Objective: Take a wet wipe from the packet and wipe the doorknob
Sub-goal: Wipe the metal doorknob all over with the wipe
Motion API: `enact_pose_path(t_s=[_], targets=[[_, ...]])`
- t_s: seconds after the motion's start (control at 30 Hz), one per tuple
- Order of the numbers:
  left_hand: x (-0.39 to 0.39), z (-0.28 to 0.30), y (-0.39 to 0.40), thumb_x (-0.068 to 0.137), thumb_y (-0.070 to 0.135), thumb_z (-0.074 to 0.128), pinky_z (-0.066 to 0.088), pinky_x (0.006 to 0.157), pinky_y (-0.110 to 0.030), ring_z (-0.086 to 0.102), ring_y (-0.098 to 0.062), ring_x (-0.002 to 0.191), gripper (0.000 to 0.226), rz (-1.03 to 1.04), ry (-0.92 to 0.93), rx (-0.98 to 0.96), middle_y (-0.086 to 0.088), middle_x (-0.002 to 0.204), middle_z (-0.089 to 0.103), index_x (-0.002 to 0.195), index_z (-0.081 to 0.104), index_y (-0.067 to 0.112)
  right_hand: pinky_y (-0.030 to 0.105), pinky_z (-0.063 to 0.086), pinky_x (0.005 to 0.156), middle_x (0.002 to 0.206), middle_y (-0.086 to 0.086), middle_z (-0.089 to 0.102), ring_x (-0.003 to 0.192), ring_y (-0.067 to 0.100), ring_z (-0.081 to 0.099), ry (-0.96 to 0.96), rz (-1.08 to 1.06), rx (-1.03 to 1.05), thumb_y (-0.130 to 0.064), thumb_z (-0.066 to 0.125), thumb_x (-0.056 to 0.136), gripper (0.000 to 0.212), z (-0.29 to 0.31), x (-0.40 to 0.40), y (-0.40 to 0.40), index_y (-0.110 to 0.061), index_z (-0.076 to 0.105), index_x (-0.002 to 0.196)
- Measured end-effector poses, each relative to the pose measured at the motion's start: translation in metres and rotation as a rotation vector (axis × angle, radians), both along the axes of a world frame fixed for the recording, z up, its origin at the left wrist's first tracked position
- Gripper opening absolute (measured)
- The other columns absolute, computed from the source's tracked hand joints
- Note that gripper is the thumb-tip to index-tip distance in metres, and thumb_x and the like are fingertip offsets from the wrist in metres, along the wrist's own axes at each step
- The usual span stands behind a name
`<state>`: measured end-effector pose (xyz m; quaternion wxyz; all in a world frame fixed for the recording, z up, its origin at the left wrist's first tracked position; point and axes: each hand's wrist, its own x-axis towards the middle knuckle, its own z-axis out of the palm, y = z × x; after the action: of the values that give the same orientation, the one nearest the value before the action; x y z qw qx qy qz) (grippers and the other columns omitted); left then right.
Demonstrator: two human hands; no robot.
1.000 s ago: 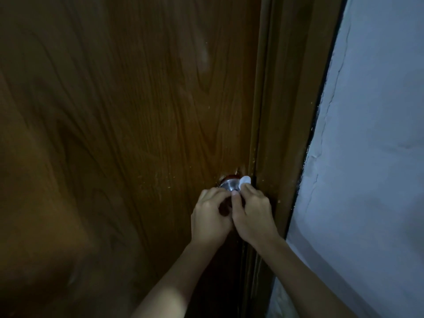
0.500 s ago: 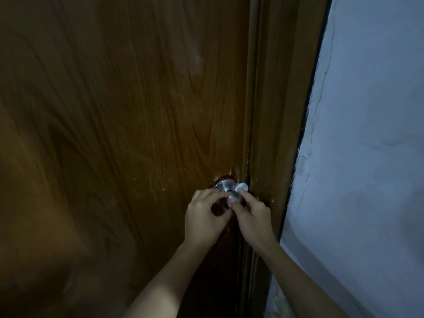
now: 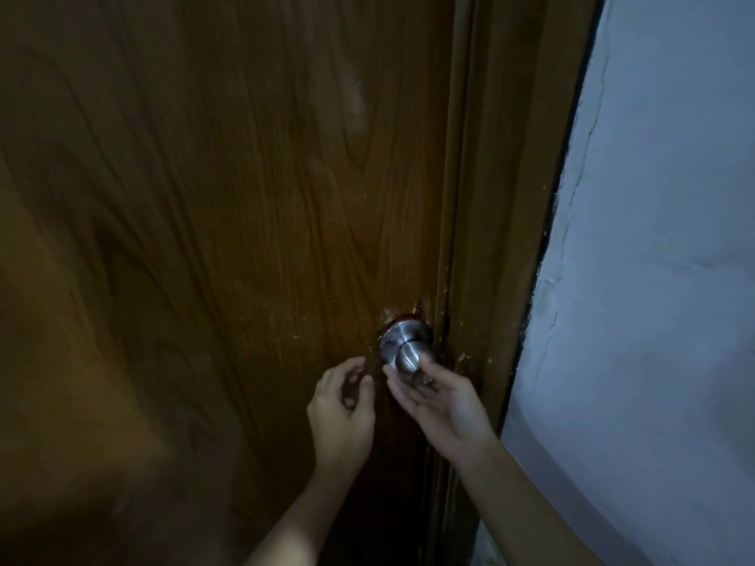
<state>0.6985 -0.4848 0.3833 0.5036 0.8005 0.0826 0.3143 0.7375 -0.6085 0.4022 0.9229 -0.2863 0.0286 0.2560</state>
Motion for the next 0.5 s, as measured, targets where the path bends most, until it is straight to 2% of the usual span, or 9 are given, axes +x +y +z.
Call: enact_pose_path(t_s=[0.07,0.17,0.2,0.3,0.4,0.5], targets=[[0.002,0.004,-0.001,0.088,0.013,0.056,0.045,0.067,-0.006,0.056,0.003,0.089,0.024,-0.051,0.135,-0.109,0.002,0.104,0.064,0.111,0.062,0.014,0.043,0.047,0.089,0.121,0.026,0.056,0.110,0.034,0.058,0.002,0.026,0.000,-0.008,0.060,0.074,0.037,0.000,0.000,-0.001,-0.002,0.049,0.109],[0.005,0.012,-0.007,0.090,0.023,0.053,0.052,0.076,-0.022,0.064,-0.006,0.089,0.020,-0.162,0.278,-0.341,0.003,0.098,0.070,0.104,0.066,0.017,0.045,0.047,0.087,0.120,0.021,0.061,0.111,0.029,0.059,-0.020,0.078,-0.067,-0.013,0.060,0.077,0.041,-0.002,0.001,-0.002,-0.003,0.051,0.116],[0.007,0.014,-0.010,0.090,0.026,0.053,0.053,0.075,-0.025,0.066,-0.009,0.089,0.020,-0.184,0.306,-0.417,0.003,0.094,0.071,0.102,0.068,0.018,0.045,0.047,0.087,0.120,0.019,0.062,0.110,0.027,0.058,-0.026,0.087,-0.092,-0.015,0.059,0.078,0.042,-0.002,0.001,-0.001,-0.004,0.052,0.118],[0.010,0.023,-0.017,0.089,0.024,0.054,0.049,0.062,-0.019,0.067,-0.009,0.083,0.018,-0.181,0.330,-0.546,0.002,0.086,0.072,0.093,0.070,0.017,0.044,0.042,0.089,0.120,0.012,0.061,0.109,0.023,0.054,-0.059,0.104,-0.203,-0.025,0.058,0.079,0.044,0.000,0.001,-0.001,-0.009,0.056,0.120],[0.014,0.029,-0.021,0.087,0.016,0.058,0.048,0.064,-0.022,0.066,-0.012,0.079,0.015,-0.100,0.320,-0.651,-0.004,0.086,0.072,0.090,0.071,0.011,0.039,0.037,0.088,0.112,0.007,0.062,0.105,0.020,0.052,-0.086,0.115,-0.302,-0.032,0.057,0.079,0.043,0.003,-0.001,-0.003,-0.014,0.060,0.117],[0.019,0.037,-0.024,0.084,0.008,0.061,0.051,0.064,-0.022,0.065,-0.014,0.070,0.009,-0.038,0.353,-0.861,-0.011,0.083,0.071,0.088,0.069,0.005,0.034,0.042,0.079,0.108,0.005,0.065,0.102,0.020,0.055,-0.100,0.067,-0.385,-0.032,0.059,0.083,0.034,0.006,-0.001,-0.005,-0.014,0.064,0.112]])
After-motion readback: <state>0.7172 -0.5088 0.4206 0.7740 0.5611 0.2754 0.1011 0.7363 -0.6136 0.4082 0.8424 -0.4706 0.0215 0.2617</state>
